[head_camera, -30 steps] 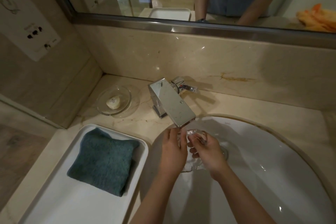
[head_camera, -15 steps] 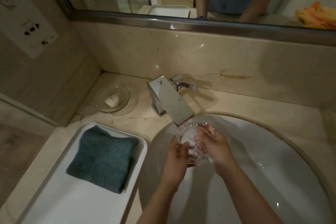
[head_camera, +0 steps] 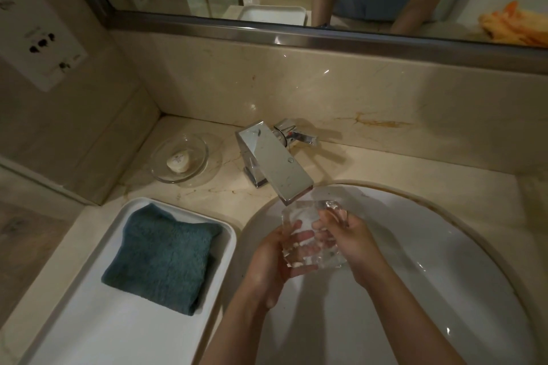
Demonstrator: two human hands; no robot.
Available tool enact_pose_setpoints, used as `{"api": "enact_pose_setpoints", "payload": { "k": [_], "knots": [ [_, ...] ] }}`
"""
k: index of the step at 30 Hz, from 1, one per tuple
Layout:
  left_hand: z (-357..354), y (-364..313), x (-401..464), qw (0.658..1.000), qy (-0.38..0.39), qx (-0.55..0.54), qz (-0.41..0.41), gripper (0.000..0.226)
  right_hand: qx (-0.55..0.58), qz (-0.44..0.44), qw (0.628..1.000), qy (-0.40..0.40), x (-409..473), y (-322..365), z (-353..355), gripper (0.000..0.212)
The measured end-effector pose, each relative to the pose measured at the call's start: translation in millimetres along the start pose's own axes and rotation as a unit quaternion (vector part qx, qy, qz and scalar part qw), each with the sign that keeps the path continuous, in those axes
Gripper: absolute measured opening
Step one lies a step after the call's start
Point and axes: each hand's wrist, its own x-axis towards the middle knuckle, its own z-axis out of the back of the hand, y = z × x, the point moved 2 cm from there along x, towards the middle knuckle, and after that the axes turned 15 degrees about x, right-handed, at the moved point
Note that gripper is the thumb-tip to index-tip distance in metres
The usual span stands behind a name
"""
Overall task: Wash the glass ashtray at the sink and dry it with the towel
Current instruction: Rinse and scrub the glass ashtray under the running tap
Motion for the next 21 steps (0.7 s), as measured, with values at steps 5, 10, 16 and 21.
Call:
{"api": "enact_pose_setpoints", "payload": {
  "k": [5, 10, 16, 21],
  "knots": [
    [3.2, -0.2, 0.6, 0.997, 0.051, -0.061, -0.011, 0.032, -0.02, 0.045, 0.994, 0.1, 2.4, 4.5, -2.2, 0.08],
    [-2.8, -3.0, 2.7, 0.997, 0.073, -0.033, -0.018, 0.065, -0.099, 0.071, 0.978, 0.167, 3.4, 2.2, -6.7, 0.086],
    [-20.5, 6.2, 1.8, 0.995, 0.066, -0.07, -0.018, 0.061, -0.448, 0.164, 0.878, 0.041, -7.2, 0.1, -10.1, 0.057],
    [-22.1, 5.6, 4.7, 0.996, 0.036, -0.082, -0.023, 0.061, -0.555, 0.154, 0.812, 0.091, -34.2, -34.3, -15.8, 0.083]
  ]
}}
